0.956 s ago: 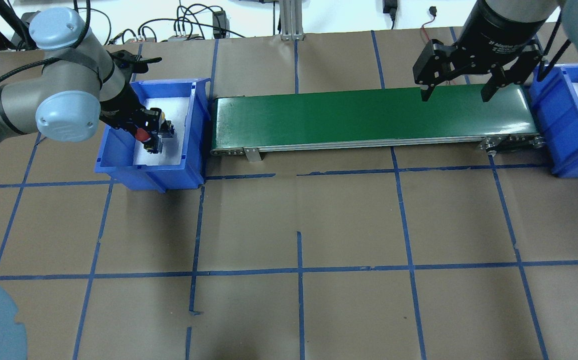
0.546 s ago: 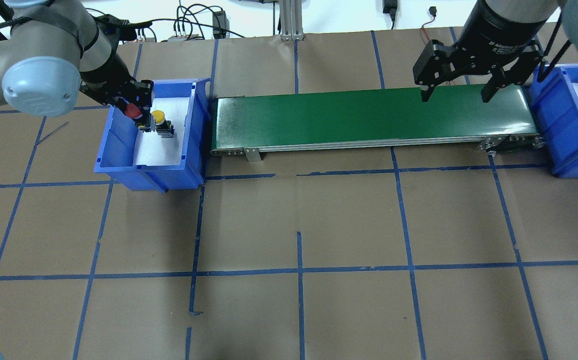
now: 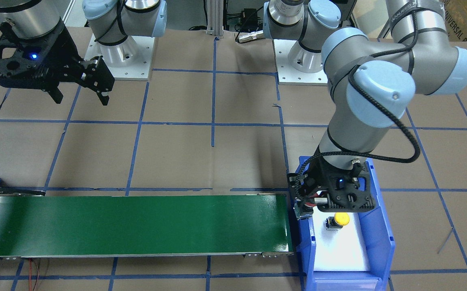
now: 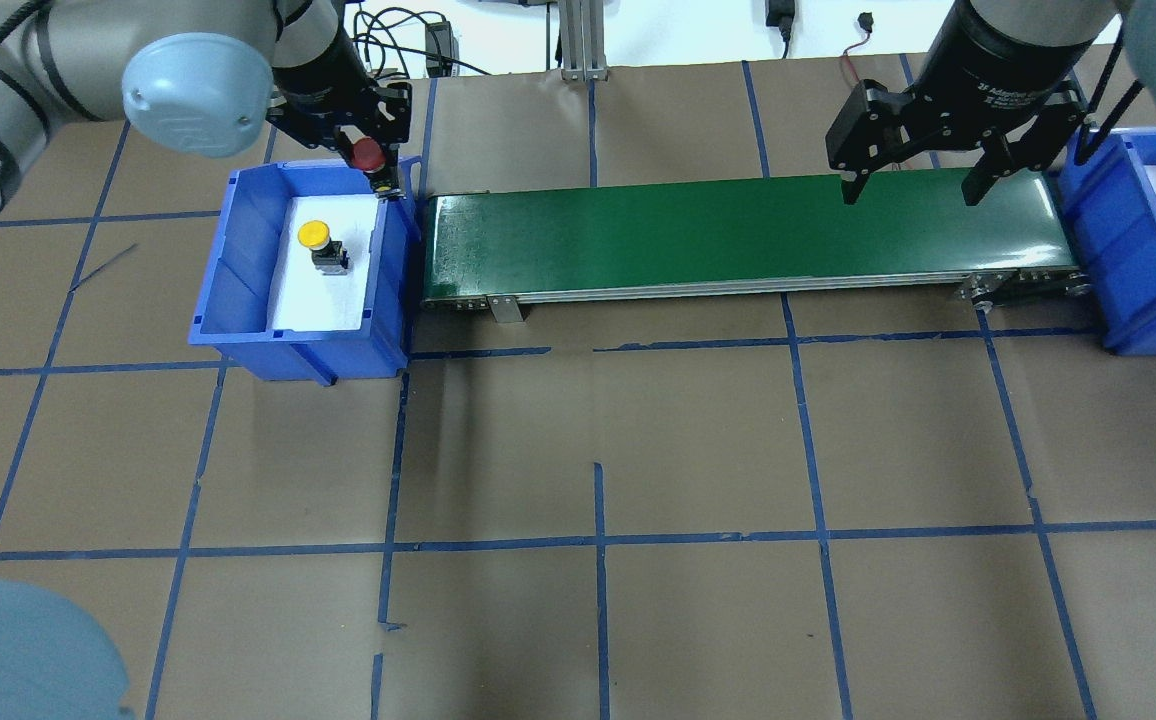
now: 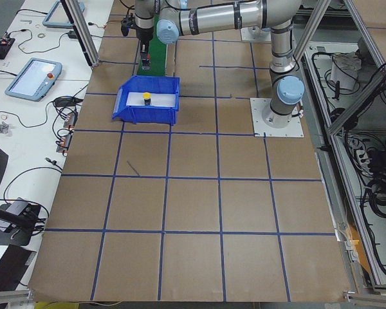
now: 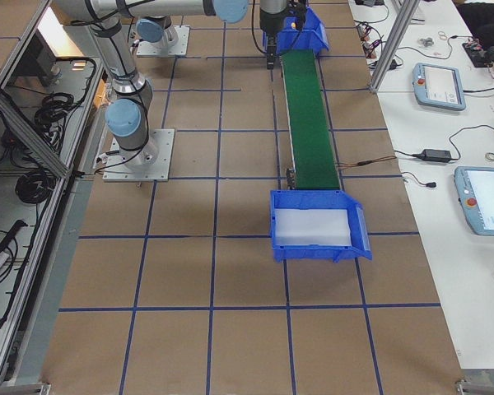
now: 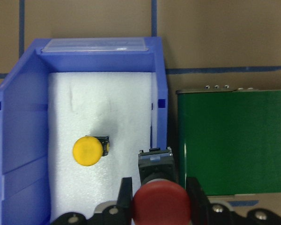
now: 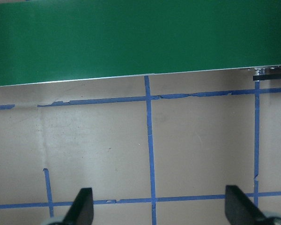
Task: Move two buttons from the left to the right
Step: 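Lift the red button and place it on the near end of the conveyor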
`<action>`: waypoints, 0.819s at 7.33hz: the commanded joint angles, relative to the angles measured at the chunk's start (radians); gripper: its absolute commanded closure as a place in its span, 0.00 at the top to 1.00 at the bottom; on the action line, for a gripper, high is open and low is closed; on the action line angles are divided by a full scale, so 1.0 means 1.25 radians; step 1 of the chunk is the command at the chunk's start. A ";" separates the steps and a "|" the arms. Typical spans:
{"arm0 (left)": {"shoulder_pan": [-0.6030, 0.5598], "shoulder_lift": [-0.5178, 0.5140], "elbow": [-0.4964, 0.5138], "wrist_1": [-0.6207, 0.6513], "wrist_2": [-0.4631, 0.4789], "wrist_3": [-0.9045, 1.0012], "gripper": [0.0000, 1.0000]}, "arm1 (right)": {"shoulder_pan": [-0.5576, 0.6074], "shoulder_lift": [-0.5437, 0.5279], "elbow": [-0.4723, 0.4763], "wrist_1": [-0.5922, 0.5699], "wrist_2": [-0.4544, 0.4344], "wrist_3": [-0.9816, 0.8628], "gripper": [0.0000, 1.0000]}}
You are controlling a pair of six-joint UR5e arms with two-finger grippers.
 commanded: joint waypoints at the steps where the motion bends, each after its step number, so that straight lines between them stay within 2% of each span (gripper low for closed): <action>1: -0.042 -0.055 0.008 0.003 0.000 -0.025 0.38 | 0.000 0.000 0.001 0.001 0.000 0.000 1.00; 6: -0.049 -0.104 0.000 0.008 -0.003 -0.009 0.39 | 0.000 0.000 0.001 0.001 -0.001 0.000 1.00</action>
